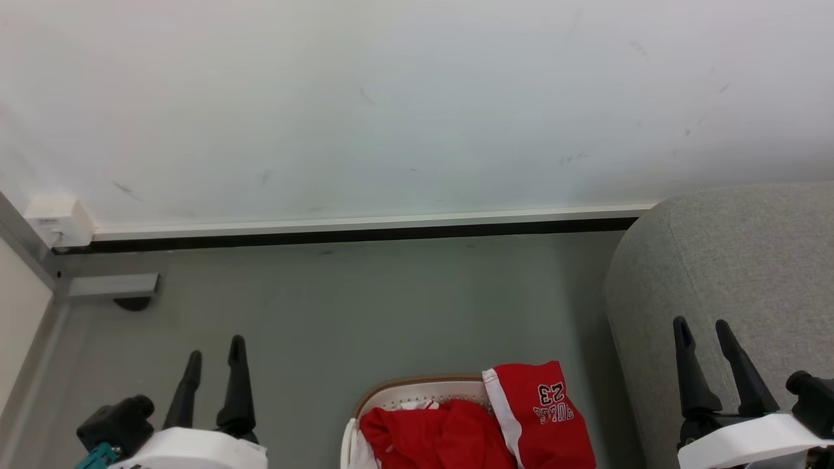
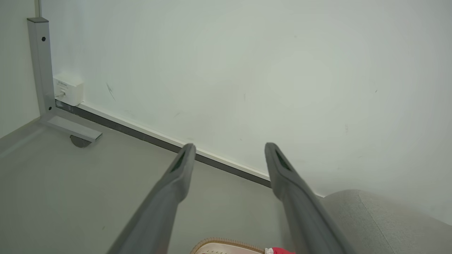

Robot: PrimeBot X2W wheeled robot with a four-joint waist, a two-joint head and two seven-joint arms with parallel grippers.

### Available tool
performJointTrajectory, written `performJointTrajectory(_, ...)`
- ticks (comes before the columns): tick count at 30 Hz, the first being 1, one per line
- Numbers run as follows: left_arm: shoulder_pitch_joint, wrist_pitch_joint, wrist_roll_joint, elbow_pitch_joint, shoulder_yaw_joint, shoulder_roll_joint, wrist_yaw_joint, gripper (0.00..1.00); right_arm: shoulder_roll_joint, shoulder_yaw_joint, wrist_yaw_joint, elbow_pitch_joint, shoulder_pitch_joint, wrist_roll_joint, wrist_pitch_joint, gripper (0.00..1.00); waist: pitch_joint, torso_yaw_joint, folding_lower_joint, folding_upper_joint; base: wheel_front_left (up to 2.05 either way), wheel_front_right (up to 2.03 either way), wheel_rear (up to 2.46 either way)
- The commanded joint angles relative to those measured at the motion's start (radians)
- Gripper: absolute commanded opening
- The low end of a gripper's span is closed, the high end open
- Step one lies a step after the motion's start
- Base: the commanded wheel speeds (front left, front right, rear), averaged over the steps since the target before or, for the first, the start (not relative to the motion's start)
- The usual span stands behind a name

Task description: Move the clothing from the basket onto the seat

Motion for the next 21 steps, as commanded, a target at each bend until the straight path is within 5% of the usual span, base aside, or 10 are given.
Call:
performJointTrajectory(1,-0.003,-0.007,0.029,-0.006,-0.001,0.012,0.007,1.00,-0.009,0.004,-0.001,0.000,-0.021,-0.031,-0.006,1.00,0.000,0.000,0.0000,0.0000,0.00,0.00,0.00)
performJointTrajectory(21,0.018,-0.055,0.208,-0.023,-0.038,0.027,0.043,1.00,-0.010,0.026,-0.001,0.020,-0.026,-0.217,-0.056,1.00,-0.006,-0.010,0.0000,0.0000,0.00,0.00,0.00)
